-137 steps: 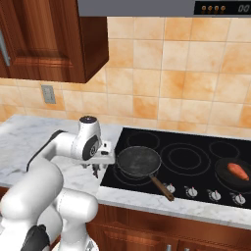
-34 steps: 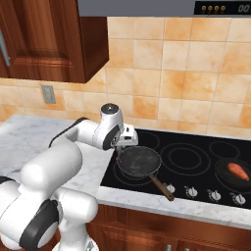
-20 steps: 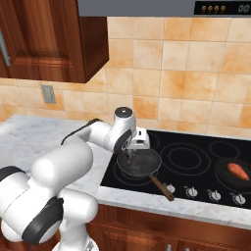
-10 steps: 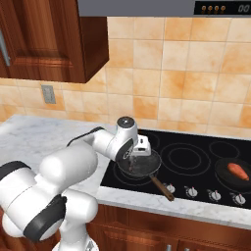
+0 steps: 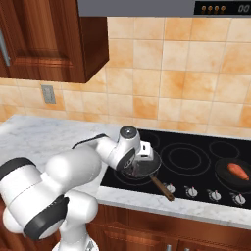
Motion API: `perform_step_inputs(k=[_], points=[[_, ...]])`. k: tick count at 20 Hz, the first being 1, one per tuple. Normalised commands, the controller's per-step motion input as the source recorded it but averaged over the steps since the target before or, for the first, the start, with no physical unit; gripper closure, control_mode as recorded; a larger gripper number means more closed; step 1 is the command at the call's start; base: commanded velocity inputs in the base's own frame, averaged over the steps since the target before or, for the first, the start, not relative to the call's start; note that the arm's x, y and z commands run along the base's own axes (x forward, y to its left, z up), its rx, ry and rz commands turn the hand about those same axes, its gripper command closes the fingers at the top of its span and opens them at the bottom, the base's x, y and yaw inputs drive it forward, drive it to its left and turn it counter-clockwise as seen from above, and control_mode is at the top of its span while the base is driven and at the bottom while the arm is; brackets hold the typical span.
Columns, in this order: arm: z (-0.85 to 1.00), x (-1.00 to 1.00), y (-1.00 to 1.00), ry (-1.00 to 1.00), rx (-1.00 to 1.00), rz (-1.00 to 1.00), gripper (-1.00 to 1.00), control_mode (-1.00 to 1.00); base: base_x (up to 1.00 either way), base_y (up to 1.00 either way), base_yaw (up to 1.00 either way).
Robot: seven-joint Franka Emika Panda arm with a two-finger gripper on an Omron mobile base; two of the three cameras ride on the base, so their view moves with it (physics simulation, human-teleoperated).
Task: Place both pans onto different burners. Then place the sweet potato and the fish on different pans.
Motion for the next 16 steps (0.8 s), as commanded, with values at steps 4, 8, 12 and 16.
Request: perform_step_inputs(k=[4,8,12,16], points=[[-0.13,0.08,0.0,-0.04,0.0,0.0,1.0,-1.0,0.0,0.0,0.0],[0.0,0.2,0.0,0.0,0.0,0.0,1.0,-1.0,0.0,0.0,0.0],[0.0,0.33,0.0,0.0,0.0,0.0,1.0,-1.0,0.0,0.0,0.0],[-0.01,0.26,-0.01,-0.01,0.0,0.0,1.0,-1.0,0.0,0.0,0.0]])
